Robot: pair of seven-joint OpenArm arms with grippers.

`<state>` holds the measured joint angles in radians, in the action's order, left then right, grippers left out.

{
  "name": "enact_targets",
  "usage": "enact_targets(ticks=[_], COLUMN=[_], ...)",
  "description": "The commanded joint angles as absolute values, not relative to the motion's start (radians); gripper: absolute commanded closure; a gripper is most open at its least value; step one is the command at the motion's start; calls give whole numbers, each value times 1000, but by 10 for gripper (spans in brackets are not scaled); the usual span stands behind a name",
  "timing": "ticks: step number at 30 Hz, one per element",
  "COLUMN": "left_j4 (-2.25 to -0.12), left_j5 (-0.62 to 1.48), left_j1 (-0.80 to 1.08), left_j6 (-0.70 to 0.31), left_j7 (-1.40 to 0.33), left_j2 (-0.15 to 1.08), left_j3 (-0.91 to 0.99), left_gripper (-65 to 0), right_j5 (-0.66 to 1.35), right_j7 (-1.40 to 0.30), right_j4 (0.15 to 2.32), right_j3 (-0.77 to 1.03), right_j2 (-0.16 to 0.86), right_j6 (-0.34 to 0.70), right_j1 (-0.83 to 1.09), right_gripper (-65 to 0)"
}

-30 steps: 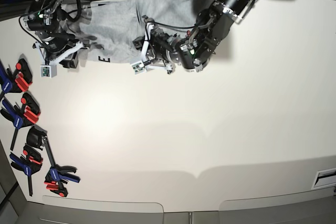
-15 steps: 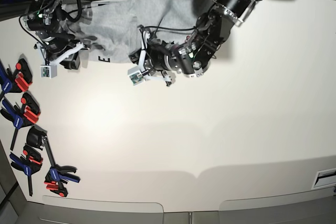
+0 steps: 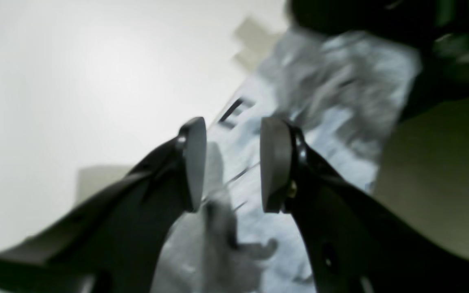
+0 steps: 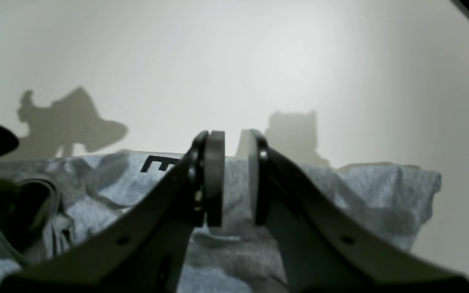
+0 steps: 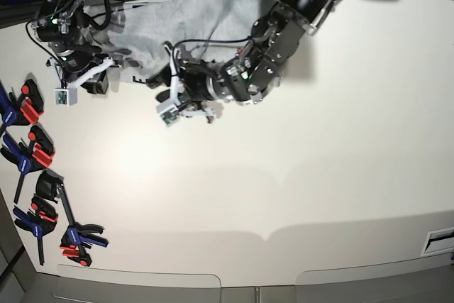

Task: Fold the T-shirt properly

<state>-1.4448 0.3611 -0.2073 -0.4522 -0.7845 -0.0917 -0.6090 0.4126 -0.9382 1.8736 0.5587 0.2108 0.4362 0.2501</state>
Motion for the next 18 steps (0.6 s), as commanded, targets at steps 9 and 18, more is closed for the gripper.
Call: enact_targets(ticks=[9,18], left_j4=[-1606,-1647], left_j5=[326,427], left_j1=[-246,-110], left_j6=[-454,-456], left_j7=[-926,-966], left_j2=[-93,57], left_j3=[-527,-426], left_gripper=[0,0], right_j5=[399,397], right_j7=[-912,-904], right_j4=[1889,1889], right_j3=[564,564], right_j2=[224,224], right_j6=[433,433], right_j1=[244,244], right_gripper=[-91,-91])
